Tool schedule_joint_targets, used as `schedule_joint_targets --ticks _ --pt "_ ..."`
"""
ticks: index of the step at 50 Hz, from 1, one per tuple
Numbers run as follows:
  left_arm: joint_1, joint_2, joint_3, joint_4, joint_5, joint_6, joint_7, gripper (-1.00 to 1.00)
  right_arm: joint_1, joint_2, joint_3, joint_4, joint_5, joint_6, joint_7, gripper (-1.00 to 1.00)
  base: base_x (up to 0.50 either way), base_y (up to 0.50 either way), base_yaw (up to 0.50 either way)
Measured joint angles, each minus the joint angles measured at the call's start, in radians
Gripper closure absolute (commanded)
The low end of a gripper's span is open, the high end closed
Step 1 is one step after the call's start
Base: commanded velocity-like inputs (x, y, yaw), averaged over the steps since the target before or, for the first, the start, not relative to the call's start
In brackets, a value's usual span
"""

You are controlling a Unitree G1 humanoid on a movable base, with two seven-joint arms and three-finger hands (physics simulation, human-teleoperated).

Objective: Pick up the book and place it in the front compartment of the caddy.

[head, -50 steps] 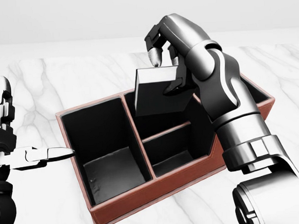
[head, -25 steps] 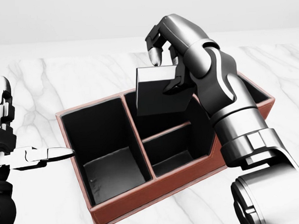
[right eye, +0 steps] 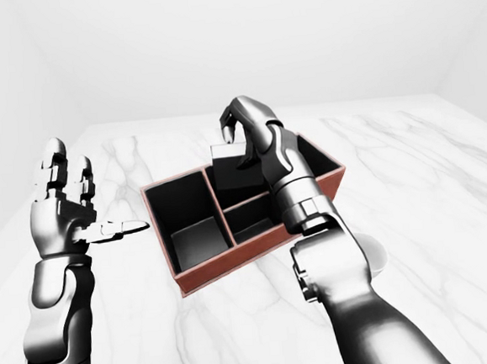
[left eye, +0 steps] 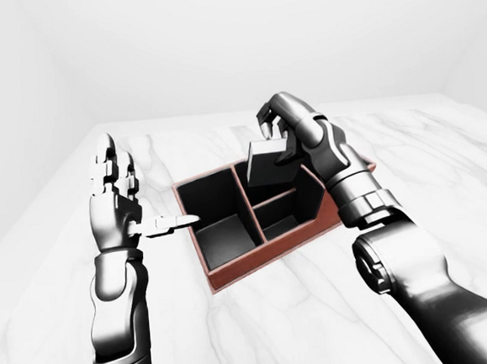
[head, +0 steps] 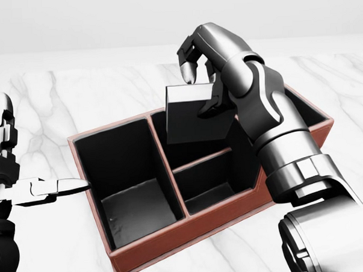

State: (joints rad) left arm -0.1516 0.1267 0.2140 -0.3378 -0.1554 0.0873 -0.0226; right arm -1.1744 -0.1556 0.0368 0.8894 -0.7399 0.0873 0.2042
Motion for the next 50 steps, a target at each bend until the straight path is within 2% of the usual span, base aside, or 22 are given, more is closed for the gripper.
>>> schedule_joint_targets --ticks 32,50 --pt "0.000 0.000 -0.001 -0.008 -0.001 0.000 0.002 -1.00 -0.001 0.013 0.008 0.083 0.005 -0.001 -0.048 1.00 0.00 0.00 0.00" --pt "-0.001 0.000 0.000 -0.009 -0.001 0.000 0.002 -1.00 0.004 0.026 0.014 0.117 0.008 -0.037 -0.073 1.00 0.00 0.00 0.00"
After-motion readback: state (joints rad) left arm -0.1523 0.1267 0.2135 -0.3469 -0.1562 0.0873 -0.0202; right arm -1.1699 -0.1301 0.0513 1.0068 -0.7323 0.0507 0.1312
